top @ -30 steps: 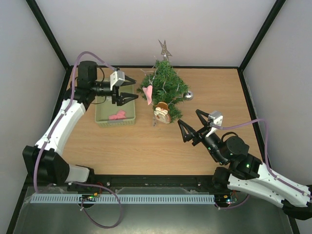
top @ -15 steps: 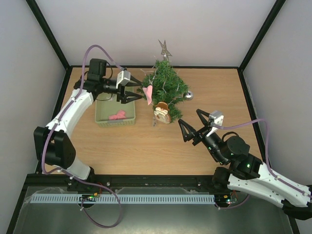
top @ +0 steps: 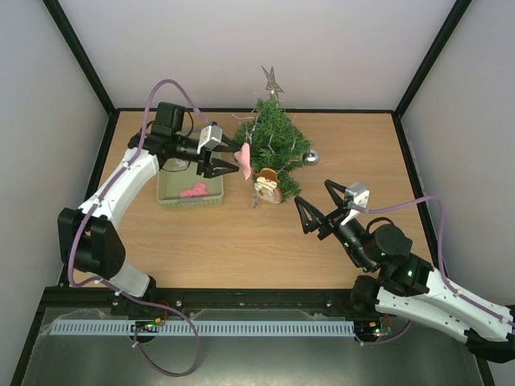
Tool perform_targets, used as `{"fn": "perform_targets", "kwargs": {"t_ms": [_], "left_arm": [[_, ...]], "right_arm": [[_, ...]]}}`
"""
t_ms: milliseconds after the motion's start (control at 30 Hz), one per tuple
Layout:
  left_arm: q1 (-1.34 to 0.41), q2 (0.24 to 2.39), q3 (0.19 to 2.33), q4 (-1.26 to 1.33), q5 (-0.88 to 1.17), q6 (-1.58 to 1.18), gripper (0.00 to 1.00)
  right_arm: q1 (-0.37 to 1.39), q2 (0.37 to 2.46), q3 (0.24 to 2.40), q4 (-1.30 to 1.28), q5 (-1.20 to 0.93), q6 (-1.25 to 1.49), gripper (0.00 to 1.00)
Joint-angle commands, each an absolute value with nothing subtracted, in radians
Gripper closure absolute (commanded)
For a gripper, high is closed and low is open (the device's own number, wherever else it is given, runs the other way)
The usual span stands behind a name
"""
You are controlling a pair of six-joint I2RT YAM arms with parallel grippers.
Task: Decorate the small christmas tree
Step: Hang the decoration item on the Christmas tree.
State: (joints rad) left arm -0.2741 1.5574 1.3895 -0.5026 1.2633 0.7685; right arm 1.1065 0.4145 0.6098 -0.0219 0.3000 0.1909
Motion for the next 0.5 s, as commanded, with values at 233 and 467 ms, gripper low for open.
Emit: {"fn": "perform_targets", "kwargs": {"t_ms": [233,467], "left_arm": [[-0.272,1.480,1.343,-0.552,1.201,0.818,0.37],[-0.249,1.395,1.239,-0.339,1.139,0.640,0.34]], "right_arm": [[1.111,0.410,0.605,-0.021,0.319,0.189,0.02],[1.111,0.411,0.585,-0.032,0.327,0.235,0.02]]}}
